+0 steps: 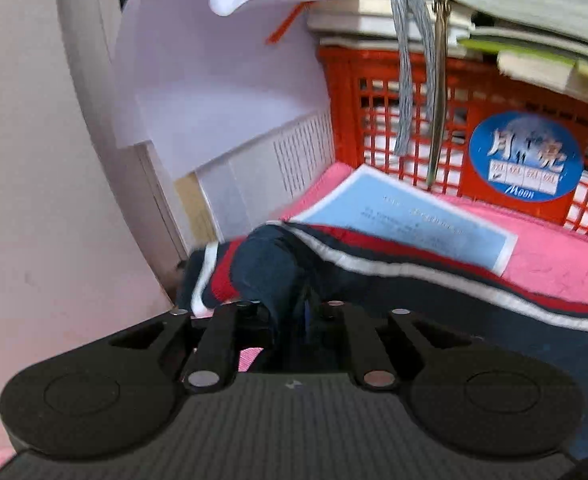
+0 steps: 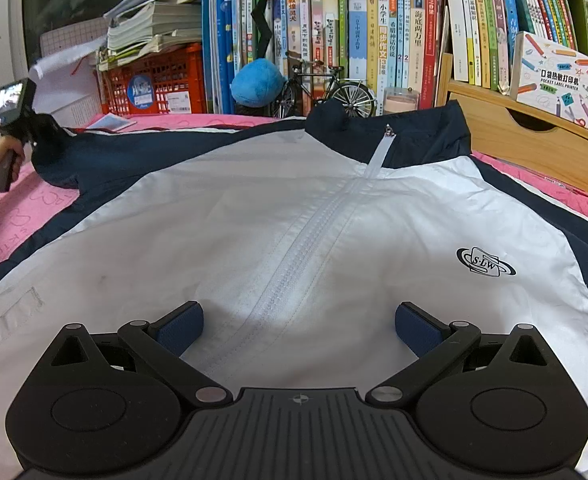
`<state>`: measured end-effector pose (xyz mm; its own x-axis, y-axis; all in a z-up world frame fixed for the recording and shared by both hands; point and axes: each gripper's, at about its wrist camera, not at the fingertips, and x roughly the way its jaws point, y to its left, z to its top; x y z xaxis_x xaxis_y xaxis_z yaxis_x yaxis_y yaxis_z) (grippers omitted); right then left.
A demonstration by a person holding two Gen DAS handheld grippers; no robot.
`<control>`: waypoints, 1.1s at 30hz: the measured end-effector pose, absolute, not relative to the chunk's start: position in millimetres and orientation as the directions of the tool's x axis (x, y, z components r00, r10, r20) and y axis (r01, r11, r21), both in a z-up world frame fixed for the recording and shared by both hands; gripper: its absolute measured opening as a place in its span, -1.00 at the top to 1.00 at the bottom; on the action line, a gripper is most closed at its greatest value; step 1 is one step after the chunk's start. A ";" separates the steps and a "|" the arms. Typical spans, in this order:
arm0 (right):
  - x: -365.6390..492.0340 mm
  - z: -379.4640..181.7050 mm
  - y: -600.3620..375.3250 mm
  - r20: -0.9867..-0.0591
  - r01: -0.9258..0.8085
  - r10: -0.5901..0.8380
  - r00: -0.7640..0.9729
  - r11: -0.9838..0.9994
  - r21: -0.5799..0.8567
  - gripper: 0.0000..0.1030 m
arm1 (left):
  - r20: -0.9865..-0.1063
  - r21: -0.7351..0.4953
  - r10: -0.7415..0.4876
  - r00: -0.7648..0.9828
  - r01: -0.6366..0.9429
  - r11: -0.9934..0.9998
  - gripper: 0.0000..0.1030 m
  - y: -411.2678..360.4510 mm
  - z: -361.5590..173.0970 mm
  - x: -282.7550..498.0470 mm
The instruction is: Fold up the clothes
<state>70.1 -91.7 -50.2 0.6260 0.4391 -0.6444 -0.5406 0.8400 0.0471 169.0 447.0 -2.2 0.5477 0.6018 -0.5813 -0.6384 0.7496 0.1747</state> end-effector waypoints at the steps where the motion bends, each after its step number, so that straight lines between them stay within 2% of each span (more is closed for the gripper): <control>1: 70.1 -50.2 -91.8 -0.644 -0.541 0.439 0.626 0.840 0.047 -1.00 | -0.578 0.188 0.610 0.542 -0.639 0.746 0.60 446.4 -4.1 170.1; 4: 70.0 -50.1 -92.1 -0.645 -0.541 0.440 0.626 0.840 0.047 -1.00 | -0.565 0.224 0.637 0.524 -0.646 0.730 0.49 446.5 -6.1 174.5; 9: 70.0 -49.9 -92.6 -0.645 -0.542 0.440 0.625 0.839 0.047 -1.00 | -0.581 0.196 0.661 0.476 -0.706 0.680 0.02 450.7 -0.4 170.4; 11: 69.9 -49.9 -92.8 -0.645 -0.542 0.440 0.625 0.839 0.047 -1.00 | -0.582 0.177 0.660 0.476 -0.718 0.673 -0.10 447.7 6.7 165.8; 13: 69.9 -49.8 -93.0 -0.645 -0.543 0.441 0.625 0.839 0.047 -1.00 | -0.560 0.154 0.659 0.502 -0.719 0.678 -0.25 438.7 16.8 159.8; 14: 69.9 -49.8 -93.1 -0.645 -0.543 0.441 0.624 0.839 0.047 -1.00 | -0.548 0.137 0.654 0.521 -0.715 0.685 -0.42 432.2 23.1 156.3; 15: 69.9 -49.7 -93.2 -0.645 -0.543 0.441 0.624 0.838 0.047 -1.00 | -0.537 0.116 0.645 0.544 -0.710 0.695 -0.46 424.6 30.2 152.5; 20: 70.6 -49.6 -93.1 -0.645 -0.543 0.441 0.624 0.838 0.047 -1.00 | -0.489 0.076 0.545 0.681 -0.589 0.804 -0.46 363.1 60.1 138.0; 24: 70.9 -49.5 -92.8 -0.645 -0.540 0.439 0.625 0.840 0.049 -1.00 | -0.465 0.095 0.362 0.808 -0.361 0.928 -0.46 287.2 71.2 124.2; 29: 71.3 -49.4 -92.6 -0.645 -0.539 0.439 0.625 0.841 0.050 -1.00 | -0.528 0.081 0.035 0.849 0.009 0.997 -0.46 184.0 57.4 106.0; 31: 71.3 -49.6 -92.8 -0.645 -0.539 0.439 0.625 0.841 0.050 -1.00 | -0.553 0.119 -0.018 0.833 0.101 0.988 -0.49 151.4 41.6 102.3; 33: 71.6 -49.7 -93.1 -0.646 -0.540 0.440 0.625 0.840 0.050 -1.00 | -0.592 0.180 -0.010 0.806 0.145 0.973 -0.49 127.7 21.1 102.6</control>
